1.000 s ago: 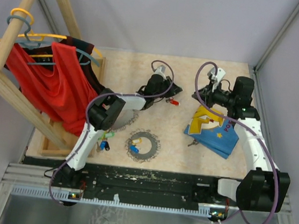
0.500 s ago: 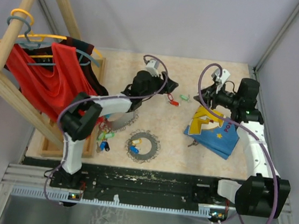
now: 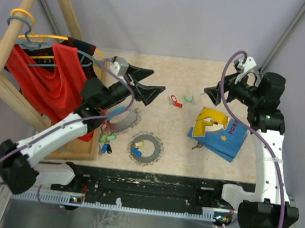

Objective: Remove the keys from the keyring
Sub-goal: Reset both arms

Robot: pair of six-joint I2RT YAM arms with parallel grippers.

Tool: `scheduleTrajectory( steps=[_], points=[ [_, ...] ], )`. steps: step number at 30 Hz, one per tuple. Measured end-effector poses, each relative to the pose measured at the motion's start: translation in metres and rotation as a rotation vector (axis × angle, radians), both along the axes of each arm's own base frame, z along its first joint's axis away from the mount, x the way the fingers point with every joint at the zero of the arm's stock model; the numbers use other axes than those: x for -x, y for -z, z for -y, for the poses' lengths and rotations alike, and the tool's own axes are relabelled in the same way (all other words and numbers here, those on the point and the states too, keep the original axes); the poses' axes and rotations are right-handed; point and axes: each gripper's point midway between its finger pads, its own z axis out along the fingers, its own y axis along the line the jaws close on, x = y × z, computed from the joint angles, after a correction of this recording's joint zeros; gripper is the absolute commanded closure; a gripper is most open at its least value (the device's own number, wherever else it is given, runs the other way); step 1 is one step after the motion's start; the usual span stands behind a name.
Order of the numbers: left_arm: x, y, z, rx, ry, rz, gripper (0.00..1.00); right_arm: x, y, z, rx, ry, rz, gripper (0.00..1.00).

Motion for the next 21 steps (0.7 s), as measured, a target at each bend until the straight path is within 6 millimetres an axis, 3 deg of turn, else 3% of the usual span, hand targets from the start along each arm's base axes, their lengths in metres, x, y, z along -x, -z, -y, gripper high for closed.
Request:
scheduleTrajectory(
  steps=[4,8,15,21],
  points=[
    [0.032,-0.042,-0.028,0.029,-0.016,0.087,0.00,0.008,-0.052,0.000,-0.045,0.018,0.060,0.09],
    [0.054,-0.058,-0.044,0.033,-0.014,0.112,0.00,0.013,-0.083,0.000,-0.125,0.053,0.064,0.09],
    [0.071,-0.049,-0.056,-0.014,-0.005,0.061,0.00,0.009,-0.103,0.010,-0.256,0.191,0.001,0.08],
    [0.082,-0.051,-0.065,-0.019,-0.006,0.059,0.00,0.009,-0.104,0.014,-0.276,0.217,-0.013,0.07]
  ],
)
